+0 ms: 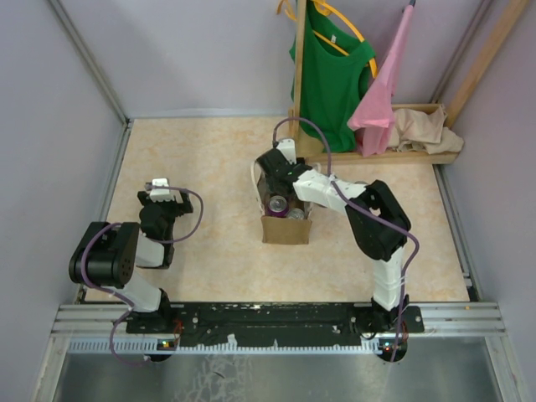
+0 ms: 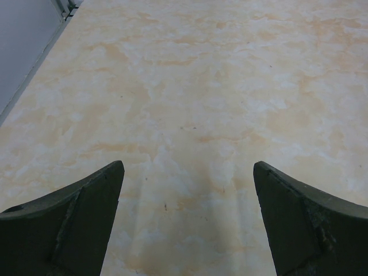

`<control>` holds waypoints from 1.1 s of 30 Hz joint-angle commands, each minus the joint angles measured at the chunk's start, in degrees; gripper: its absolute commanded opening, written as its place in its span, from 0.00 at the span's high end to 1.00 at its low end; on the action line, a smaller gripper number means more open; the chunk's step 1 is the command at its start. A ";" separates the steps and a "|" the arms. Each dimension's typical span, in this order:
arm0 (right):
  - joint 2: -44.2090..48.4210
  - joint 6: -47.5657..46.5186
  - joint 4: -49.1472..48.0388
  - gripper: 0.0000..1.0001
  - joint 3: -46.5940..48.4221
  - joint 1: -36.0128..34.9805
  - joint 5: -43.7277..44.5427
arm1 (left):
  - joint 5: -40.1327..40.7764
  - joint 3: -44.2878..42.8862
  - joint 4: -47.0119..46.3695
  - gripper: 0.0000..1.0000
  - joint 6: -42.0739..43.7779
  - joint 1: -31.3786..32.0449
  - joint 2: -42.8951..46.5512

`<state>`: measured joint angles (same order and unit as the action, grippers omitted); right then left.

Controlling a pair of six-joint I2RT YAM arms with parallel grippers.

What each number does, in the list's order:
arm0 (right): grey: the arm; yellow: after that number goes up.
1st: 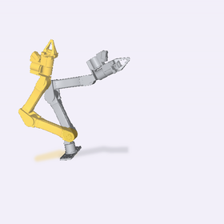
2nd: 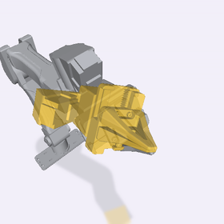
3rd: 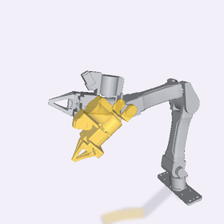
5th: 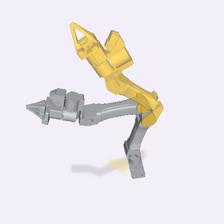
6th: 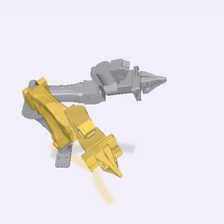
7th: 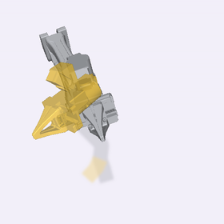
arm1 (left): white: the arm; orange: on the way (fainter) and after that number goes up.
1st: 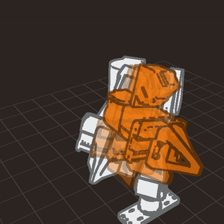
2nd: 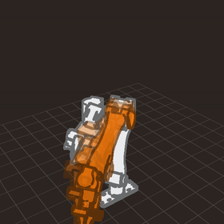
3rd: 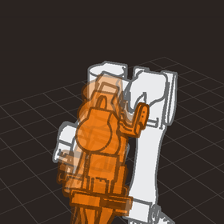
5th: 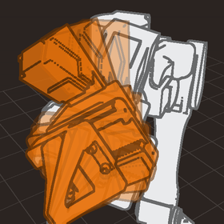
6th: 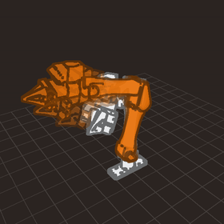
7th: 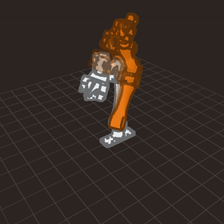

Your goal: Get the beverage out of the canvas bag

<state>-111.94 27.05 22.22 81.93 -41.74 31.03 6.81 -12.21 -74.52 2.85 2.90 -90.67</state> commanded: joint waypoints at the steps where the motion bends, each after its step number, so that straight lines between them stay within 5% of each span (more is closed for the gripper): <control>1: -1.56 -0.65 -2.06 0.37 2.67 0.78 -0.08 | -0.32 -0.71 -0.98 0.00 0.23 0.28 -0.73; 3: -1.67 -0.49 -1.88 0.56 2.57 0.78 -0.52 | -0.33 -0.71 -0.98 0.00 0.31 0.29 -0.73; 6: -1.37 -0.35 -1.06 1.00 2.59 0.78 -0.39 | -0.33 -0.71 -0.98 0.00 0.31 0.33 -0.73; 33: 25.40 -11.03 3.34 1.00 10.84 -7.50 9.21 | -0.39 -0.72 -0.98 0.00 0.31 0.35 -0.72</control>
<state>-93.38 18.57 28.45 87.39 -46.94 34.74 6.81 -12.21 -74.52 2.85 2.90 -90.67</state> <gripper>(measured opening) 0.663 0.998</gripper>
